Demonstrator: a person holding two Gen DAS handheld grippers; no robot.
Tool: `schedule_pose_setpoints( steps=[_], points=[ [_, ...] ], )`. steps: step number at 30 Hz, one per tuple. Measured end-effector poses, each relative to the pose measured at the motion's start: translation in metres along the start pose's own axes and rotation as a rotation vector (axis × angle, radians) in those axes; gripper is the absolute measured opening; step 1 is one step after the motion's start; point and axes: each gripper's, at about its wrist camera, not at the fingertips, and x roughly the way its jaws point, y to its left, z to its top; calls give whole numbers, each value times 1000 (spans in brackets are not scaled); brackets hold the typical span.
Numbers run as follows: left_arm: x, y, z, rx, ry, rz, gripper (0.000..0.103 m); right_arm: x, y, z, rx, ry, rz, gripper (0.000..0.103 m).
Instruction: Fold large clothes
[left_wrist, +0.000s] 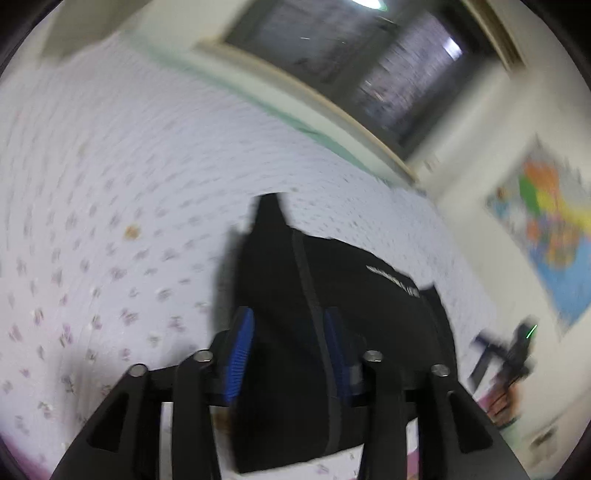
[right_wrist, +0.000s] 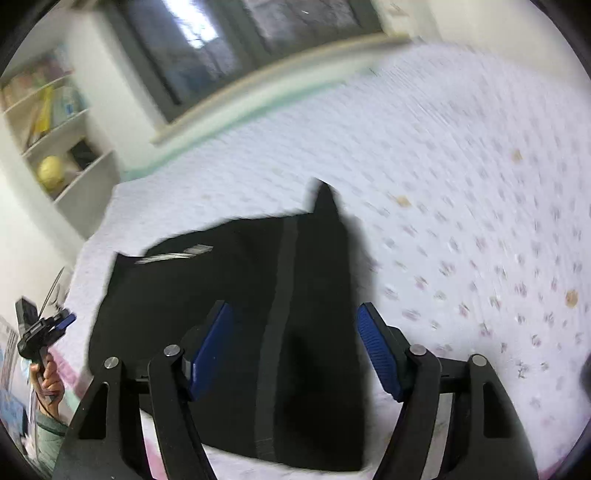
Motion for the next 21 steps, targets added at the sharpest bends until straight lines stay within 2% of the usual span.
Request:
schedule_pose_setpoints(
  steps=[2,3,5,7,10,12,14,17,18,21],
  points=[
    [2,-36,-1,92,4,56,47,-10,35,7,-83,-10,-58,76],
    [5,-56,-2,130,14,55,47,-6,58,8,-116,-6,-90,76],
    [13,-89,-2,161,27,3,47,-3,75,8,-163,8,-132,76],
    [23,-98,-6,166,40,-8,48,16,97,5,-188,35,-120,76],
    [49,-106,-11,196,77,62,51,50,110,-8,-222,87,-129,76],
    [83,-100,-14,212,127,134,51,80,109,-11,-232,131,-162,76],
    [119,-83,-18,173,203,200,50,109,105,-13,-226,188,-184,76],
    [156,-53,-21,75,297,180,50,158,94,-24,-229,328,-199,90],
    [159,-48,-19,48,307,169,50,167,92,-25,-233,336,-210,94],
    [166,-35,-12,-9,315,142,50,178,86,-25,-212,340,-207,97]
  ],
)
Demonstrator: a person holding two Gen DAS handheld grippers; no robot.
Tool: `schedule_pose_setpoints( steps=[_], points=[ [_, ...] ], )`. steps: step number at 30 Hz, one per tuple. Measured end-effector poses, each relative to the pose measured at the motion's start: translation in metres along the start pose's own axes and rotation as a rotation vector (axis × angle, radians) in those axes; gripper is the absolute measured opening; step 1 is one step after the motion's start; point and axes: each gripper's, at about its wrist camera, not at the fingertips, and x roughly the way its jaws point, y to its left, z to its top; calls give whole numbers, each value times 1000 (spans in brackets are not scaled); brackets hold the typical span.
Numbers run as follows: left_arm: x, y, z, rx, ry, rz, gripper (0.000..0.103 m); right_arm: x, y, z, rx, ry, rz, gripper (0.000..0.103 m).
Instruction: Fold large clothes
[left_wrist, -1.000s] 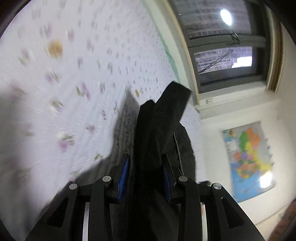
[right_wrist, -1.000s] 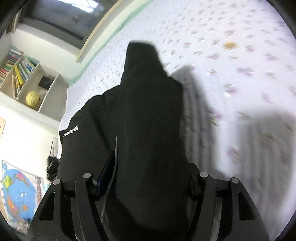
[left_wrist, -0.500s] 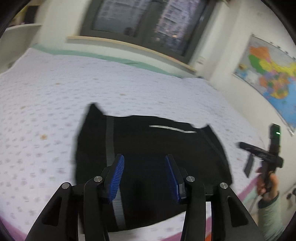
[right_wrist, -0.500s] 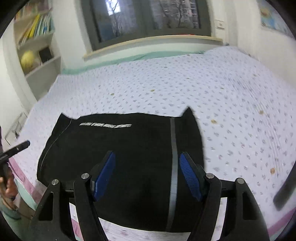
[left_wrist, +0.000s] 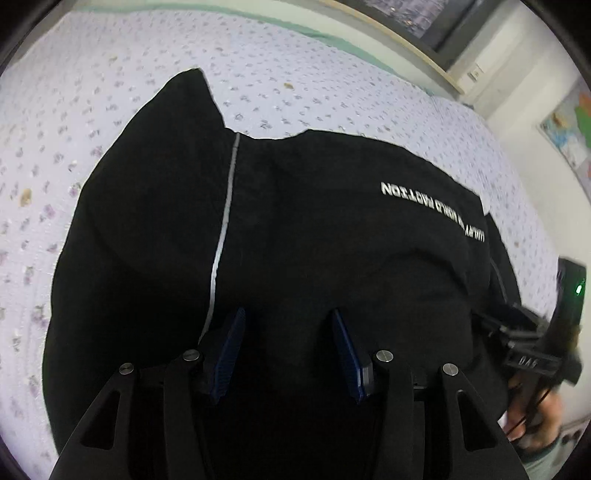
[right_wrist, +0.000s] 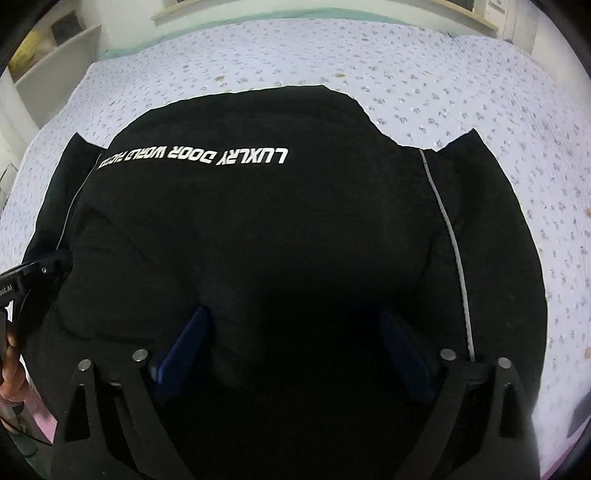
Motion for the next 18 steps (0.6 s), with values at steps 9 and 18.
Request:
schedule_pose_setpoints(
  steps=[9,18],
  points=[
    [-66,-24,-23,163,-138,86,50,-46,-16,-27,91,-137,25,94],
    [-217,-80,-66,295,-514,209,79,-203,14,-64,67,-489,-103,96]
  ],
)
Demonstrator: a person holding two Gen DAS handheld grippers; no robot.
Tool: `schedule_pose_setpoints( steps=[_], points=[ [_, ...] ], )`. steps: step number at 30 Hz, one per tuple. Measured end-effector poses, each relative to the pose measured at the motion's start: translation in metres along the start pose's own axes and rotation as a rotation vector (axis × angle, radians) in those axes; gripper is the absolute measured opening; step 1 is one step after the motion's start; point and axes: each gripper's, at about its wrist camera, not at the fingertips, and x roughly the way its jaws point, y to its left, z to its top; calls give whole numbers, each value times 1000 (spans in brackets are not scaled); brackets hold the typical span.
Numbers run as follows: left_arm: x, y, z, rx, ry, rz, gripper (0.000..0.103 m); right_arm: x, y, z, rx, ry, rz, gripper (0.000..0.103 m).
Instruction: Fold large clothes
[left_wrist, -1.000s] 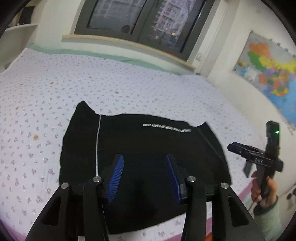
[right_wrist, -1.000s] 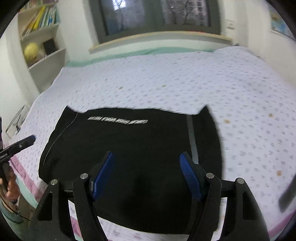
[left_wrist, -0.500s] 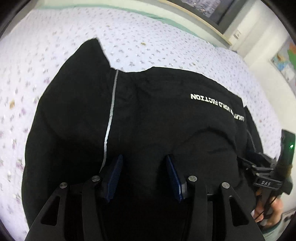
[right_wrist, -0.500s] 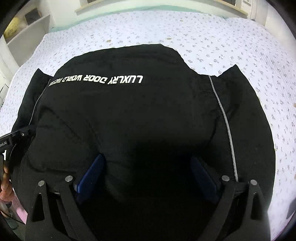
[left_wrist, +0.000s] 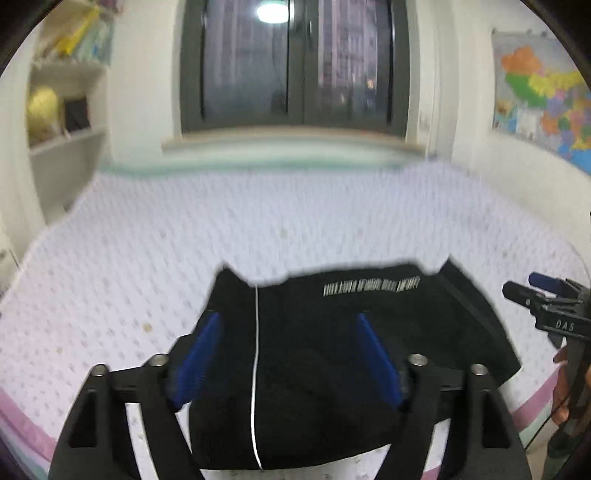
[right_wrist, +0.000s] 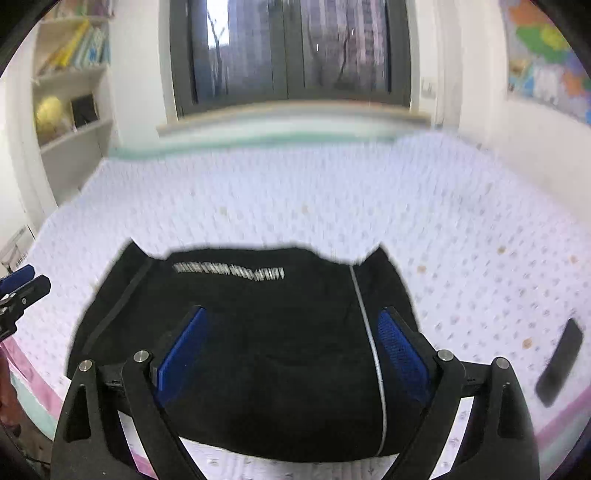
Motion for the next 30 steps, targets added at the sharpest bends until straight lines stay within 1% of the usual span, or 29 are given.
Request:
schedule_pose_setpoints(
  steps=[3,5,8,11,13,16,20,26,30],
  points=[
    [-39,-4,15,-20,-84,-1,79,-33,6,6,-3,-67,-21,97],
    [-56,-6,20,-20,-108,13,82,-50,10,8,6,-97,-26,99],
    [-80,-8,19,-14,-148,46,82,-64,10,7,25,-112,-36,100],
    [-91,-10,11,-17,-166,73,82,-73,9,5,36,-110,-43,101],
    [-94,-10,6,-24,-161,73,82,-73,9,3,42,-102,-45,101],
    [-84,-6,0,-44,-128,60,82,-71,9,-1,39,-90,-57,101],
    [-72,-3,-6,-52,-90,78,82,-62,10,-6,41,-54,-58,101],
    [-62,-3,-15,-48,-68,99,82,-40,15,-13,36,5,-51,101],
    [-55,0,-19,-60,-51,95,82,-31,18,-17,29,28,-47,101]
  ],
)
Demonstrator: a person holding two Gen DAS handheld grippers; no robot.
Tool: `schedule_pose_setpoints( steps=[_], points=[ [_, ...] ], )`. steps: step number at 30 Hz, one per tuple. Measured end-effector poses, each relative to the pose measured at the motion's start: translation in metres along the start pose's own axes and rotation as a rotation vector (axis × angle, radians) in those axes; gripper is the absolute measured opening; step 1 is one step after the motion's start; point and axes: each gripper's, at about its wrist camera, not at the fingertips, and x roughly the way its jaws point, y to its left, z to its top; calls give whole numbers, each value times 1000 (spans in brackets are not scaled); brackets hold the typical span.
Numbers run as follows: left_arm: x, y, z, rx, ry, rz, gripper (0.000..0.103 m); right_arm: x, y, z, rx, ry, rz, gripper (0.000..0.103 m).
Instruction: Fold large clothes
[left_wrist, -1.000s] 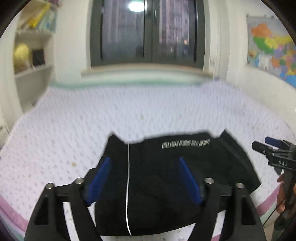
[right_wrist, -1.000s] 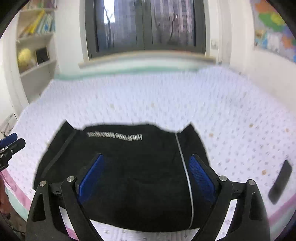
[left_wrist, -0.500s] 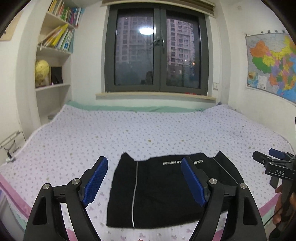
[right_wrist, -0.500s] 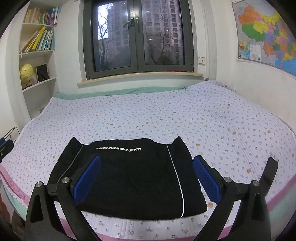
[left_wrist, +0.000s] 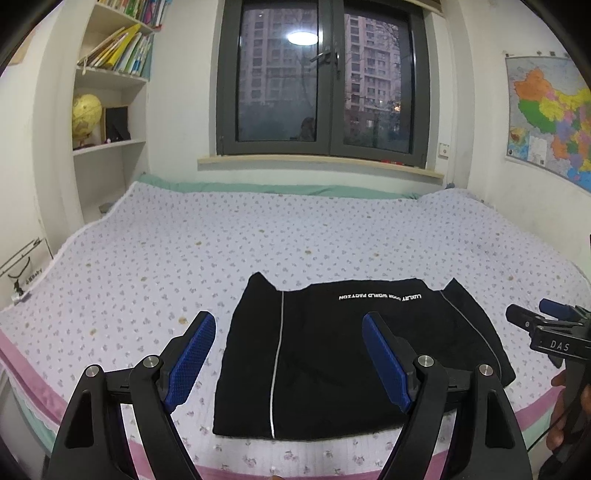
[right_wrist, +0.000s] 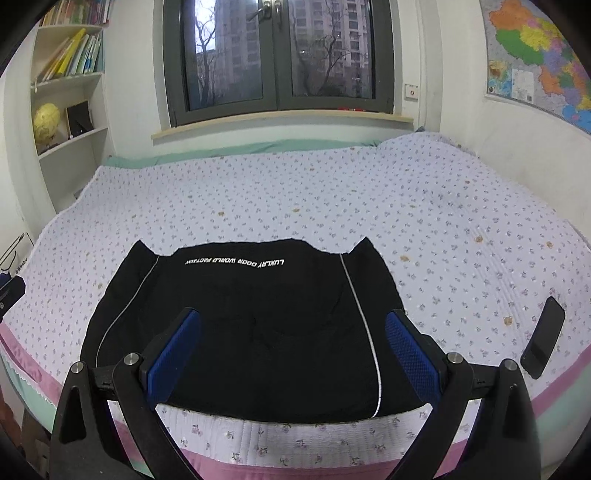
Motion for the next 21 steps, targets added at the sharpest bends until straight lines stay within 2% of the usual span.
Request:
schedule_pose_setpoints(
  steps=[21],
  points=[
    [20,1,-10,-20,67,5,82,18,6,-7,-2,55,18,101]
  ],
)
